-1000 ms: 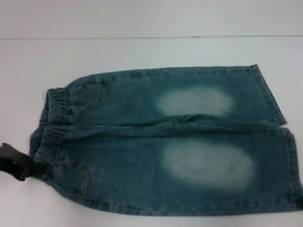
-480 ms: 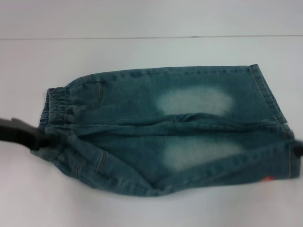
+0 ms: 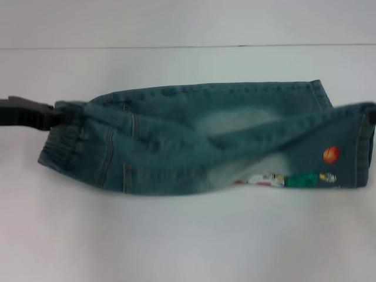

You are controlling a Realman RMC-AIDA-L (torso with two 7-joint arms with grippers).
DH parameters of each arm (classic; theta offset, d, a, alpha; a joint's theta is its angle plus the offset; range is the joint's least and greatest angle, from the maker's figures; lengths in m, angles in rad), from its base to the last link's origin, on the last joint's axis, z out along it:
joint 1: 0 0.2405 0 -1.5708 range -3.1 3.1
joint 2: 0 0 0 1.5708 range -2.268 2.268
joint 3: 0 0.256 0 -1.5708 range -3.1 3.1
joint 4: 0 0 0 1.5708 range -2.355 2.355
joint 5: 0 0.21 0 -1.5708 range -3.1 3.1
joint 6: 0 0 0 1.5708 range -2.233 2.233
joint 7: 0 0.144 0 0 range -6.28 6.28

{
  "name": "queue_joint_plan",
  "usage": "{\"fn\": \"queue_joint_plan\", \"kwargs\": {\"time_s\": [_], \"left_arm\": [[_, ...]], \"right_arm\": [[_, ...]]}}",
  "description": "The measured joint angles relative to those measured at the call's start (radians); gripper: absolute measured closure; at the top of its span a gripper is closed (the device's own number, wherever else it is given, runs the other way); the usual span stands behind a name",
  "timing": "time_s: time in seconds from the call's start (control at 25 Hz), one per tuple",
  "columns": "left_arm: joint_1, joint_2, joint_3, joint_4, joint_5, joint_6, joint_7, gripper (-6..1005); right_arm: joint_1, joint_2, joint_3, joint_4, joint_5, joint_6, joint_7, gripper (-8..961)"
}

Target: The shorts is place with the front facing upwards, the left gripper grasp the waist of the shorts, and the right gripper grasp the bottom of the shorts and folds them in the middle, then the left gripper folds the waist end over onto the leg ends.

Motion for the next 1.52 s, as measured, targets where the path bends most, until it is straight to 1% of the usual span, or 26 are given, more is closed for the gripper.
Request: {"fn": "queue_joint_plan", "kwargs": {"time_s": [0.12, 0.28, 0.4, 0.52, 0.6, 0.68, 0.76, 0.8, 0.84, 1.04, 1.16, 1.28, 1.52], "left_arm": [[0.003, -0.009, 0.006, -0.006, -0.034, -0.063, 0.012, 928], [0.001, -0.024, 0.011, -0.028, -0.066, -0.147, 0.035, 928], [-0.003, -0.041, 0.014, -0.039, -0.082, -0.203, 0.053, 927], [-0.007, -0.054, 0.031, -0.048, -0.093, -0.256, 0.061, 927], [-0.007, -0.056, 0.055, -0.057, -0.112, -0.29, 0.061, 927], [-0.006, -0.056, 0.072, -0.067, -0.132, -0.321, 0.06, 927], [-0.004, -0.056, 0.077, -0.072, -0.143, -0.356, 0.057, 927], [-0.004, -0.056, 0.077, -0.072, -0.143, -0.356, 0.057, 927], [-0.002, -0.056, 0.077, -0.081, -0.148, -0.382, 0.056, 927], [-0.005, -0.056, 0.077, -0.112, -0.15, -0.447, 0.055, 926], [-0.008, -0.057, 0.082, -0.13, -0.15, -0.465, 0.058, 926], [-0.008, -0.057, 0.11, -0.144, -0.152, -0.483, 0.059, 926], [0.001, -0.059, 0.165, -0.157, -0.184, -0.523, 0.06, 926]], "right_arm": [[0.0, 0.001, 0.002, 0.01, 0.034, 0.058, -0.026, 918], [0.003, 0.013, -0.001, 0.051, 0.084, 0.138, -0.095, 918], [0.004, 0.038, -0.006, 0.067, 0.126, 0.19, -0.162, 918], [0.014, 0.072, -0.009, 0.068, 0.134, 0.261, -0.219, 919], [0.026, 0.095, -0.011, 0.069, 0.135, 0.306, -0.259, 919], [0.038, 0.105, -0.016, 0.076, 0.14, 0.353, -0.28, 919], [0.05, 0.107, -0.024, 0.095, 0.145, 0.413, -0.284, 919], [0.056, 0.106, -0.025, 0.107, 0.147, 0.441, -0.284, 919], [0.061, 0.104, -0.027, 0.12, 0.147, 0.471, -0.284, 919], [0.066, 0.103, -0.07, 0.148, 0.149, 0.604, -0.289, 919], [0.066, 0.106, -0.101, 0.166, 0.15, 0.656, -0.289, 919], [0.069, 0.108, -0.125, 0.199, 0.157, 0.688, -0.308, 918], [0.083, 0.109, -0.17, 0.276, 0.229, 0.75, -0.399, 918]]}}
